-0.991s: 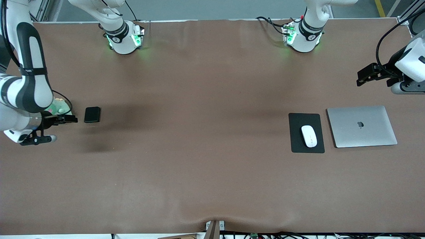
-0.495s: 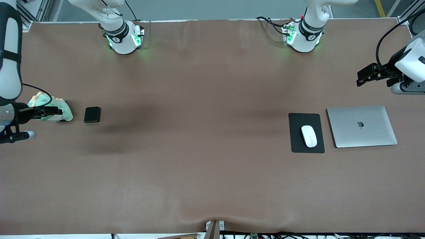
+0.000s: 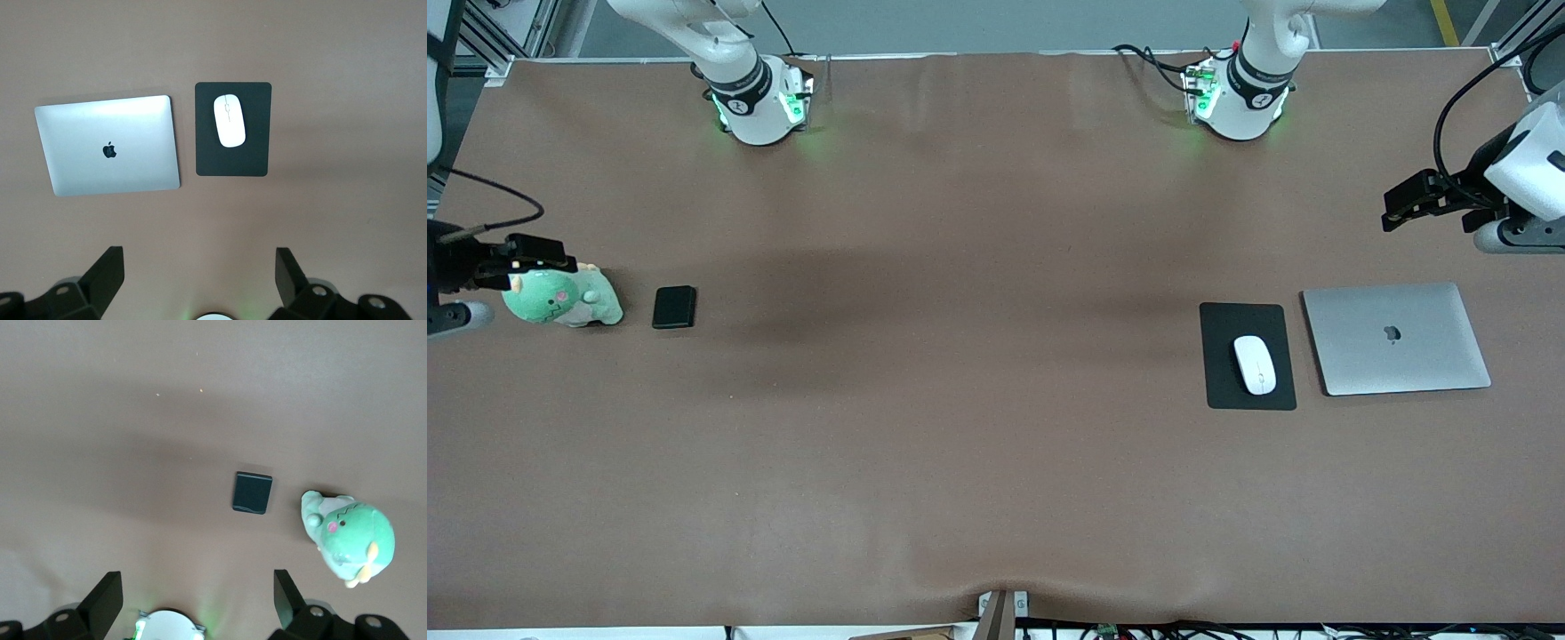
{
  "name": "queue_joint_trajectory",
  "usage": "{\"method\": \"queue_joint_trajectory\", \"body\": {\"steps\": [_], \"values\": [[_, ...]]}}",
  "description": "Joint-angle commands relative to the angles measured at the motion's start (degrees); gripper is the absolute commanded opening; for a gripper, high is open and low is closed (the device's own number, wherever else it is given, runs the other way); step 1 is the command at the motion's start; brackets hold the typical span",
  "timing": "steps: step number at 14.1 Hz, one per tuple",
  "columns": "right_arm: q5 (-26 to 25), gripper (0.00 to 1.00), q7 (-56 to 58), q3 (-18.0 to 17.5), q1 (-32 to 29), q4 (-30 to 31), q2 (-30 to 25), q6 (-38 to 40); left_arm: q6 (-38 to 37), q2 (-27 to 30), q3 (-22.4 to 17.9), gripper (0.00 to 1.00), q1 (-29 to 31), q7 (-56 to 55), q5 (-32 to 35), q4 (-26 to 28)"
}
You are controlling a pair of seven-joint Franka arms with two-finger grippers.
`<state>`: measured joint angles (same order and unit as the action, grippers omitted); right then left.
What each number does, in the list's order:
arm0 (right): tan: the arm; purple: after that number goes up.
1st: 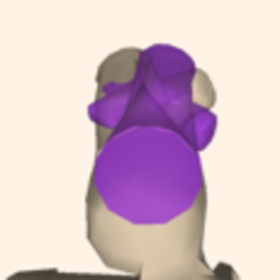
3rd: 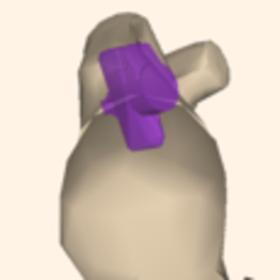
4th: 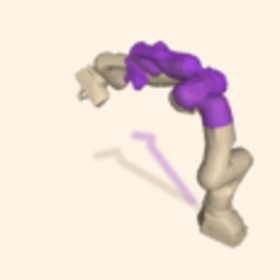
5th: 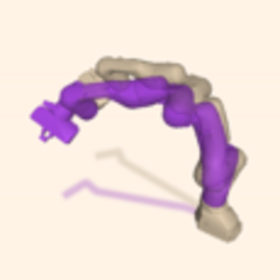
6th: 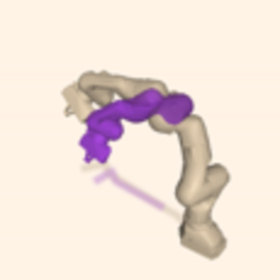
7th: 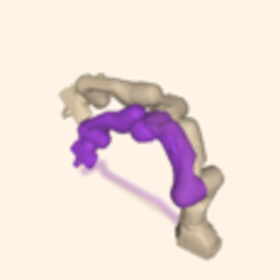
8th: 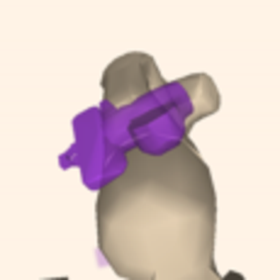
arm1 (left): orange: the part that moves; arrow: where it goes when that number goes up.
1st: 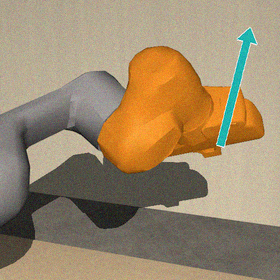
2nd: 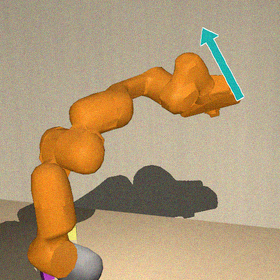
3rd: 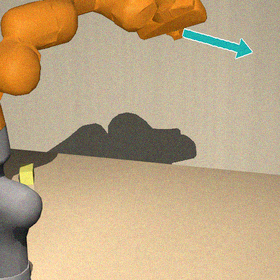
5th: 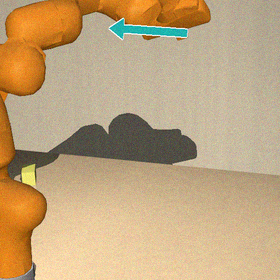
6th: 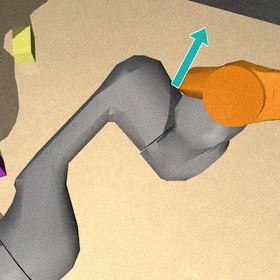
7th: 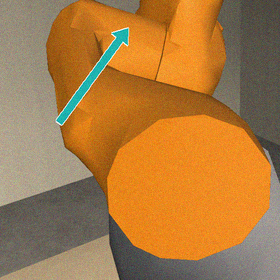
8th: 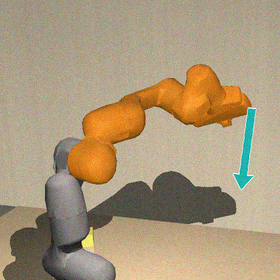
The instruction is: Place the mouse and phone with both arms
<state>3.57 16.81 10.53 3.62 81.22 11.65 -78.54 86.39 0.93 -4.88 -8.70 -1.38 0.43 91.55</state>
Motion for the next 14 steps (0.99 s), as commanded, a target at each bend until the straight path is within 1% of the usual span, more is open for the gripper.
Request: {"method": "queue_joint_trajectory", "body": {"steps": [1,2,4,5,7,8,10,11,14], "values": [[-0.1,1.00,-5.2,-1.0,0.1,1.4,-4.3,1.2,-0.1,-0.7,0.0,1.00,0.3,1.3,0.3,-1.3],[-0.2,1.00,-5.2,-1.8,-0.1,1.7,-5.7,1.3,-0.1,-0.7,0.0,1.00,0.3,1.3,0.3,-1.3],[-0.2,1.00,-6.4,-2.2,0.5,4.2,-9.0,1.4,-0.1,-0.7,0.0,1.00,0.3,1.3,0.2,-1.3],[-0.2,1.00,-9.8,-3.1,0.5,5.4,-10.4,1.6,-0.1,-0.7,0.0,1.00,0.3,1.3,0.2,-1.3],[-0.4,1.00,-16.1,-6.6,0.0,7.8,-13.0,0.9,-0.1,-0.7,0.0,1.00,0.3,1.3,0.2,-1.3],[-1.0,1.00,-16.5,-7.9,-0.1,7.4,-13.2,1.5,0.0,-0.7,0.0,1.00,0.3,1.3,0.2,-1.3],[-1.0,1.00,-15.8,-7.9,-0.6,7.3,-13.4,1.7,-0.1,-0.7,0.0,1.00,0.3,1.3,0.1,-1.3],[-0.8,1.00,-13.2,-7.8,-1.4,7.0,-13.1,2.5,0.0,-0.7,0.0,1.00,0.3,1.3,0.1,-1.3],[-2.8,1.00,-12.2,-7.9,-1.5,3.4,-11.8,2.4,0.1,-0.7,0.0,1.00,0.3,1.3,0.1,-1.3]]}}
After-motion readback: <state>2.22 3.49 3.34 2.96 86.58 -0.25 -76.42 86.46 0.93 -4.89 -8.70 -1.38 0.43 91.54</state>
